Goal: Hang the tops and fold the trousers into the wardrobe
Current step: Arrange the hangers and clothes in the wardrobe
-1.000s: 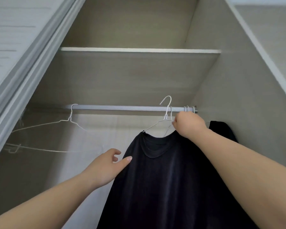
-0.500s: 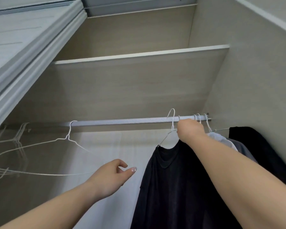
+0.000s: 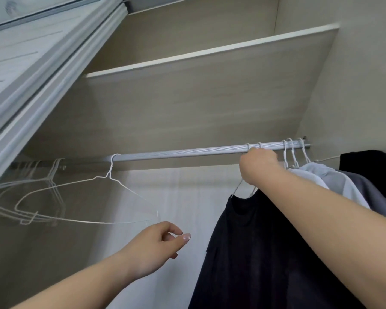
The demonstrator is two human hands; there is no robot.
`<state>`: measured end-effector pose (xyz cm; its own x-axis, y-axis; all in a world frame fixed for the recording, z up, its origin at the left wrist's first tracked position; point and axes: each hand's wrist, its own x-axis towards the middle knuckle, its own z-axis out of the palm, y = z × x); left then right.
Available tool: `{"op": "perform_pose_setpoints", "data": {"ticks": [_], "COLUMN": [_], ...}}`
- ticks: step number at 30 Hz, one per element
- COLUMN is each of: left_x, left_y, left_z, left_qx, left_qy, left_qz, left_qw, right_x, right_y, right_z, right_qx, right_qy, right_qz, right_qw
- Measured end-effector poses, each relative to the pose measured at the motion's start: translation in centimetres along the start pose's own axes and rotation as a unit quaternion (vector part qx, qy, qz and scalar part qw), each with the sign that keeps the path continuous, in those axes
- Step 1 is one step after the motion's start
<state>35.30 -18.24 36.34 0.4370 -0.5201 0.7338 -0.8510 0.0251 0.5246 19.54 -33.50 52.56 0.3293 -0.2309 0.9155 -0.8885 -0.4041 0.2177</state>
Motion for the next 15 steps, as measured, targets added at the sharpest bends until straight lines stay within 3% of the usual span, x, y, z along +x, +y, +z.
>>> {"op": "perform_pose_setpoints", "data": {"ticks": [3, 6, 11, 15], "left_x": [-2.2, -5.6, -15.8, -26.5], "left_y": [-1.1, -2.2, -3.4, -1.5], "left_z": [0.0, -1.1, -5.8, -10.8], "left_qx": [-0.026, -0.052, -0.084, -0.036], "left_qy": [0.0, -0.003, 0.03, 0.085], "left_qz": [-0.035, -0.07, -0.138, -0.219], "left_qw": [0.999, 0.996, 0.986, 0.971], "right_x": [-1.4, -4.4, -12.1, -19.2], "right_y": [-3.1, -7.2, -13.3, -17.2], "right_z": [-1.7, -3.9, -7.1, -10.6], "right_qx": [0.123, 0.243, 0.377, 0.468], "right_qy": [0.086, 0.157, 0.16, 0.141], "right_qz": [-0.077, -0.168, -0.301, -0.38], "right_qw": [0.986, 0.943, 0.861, 0.786]}}
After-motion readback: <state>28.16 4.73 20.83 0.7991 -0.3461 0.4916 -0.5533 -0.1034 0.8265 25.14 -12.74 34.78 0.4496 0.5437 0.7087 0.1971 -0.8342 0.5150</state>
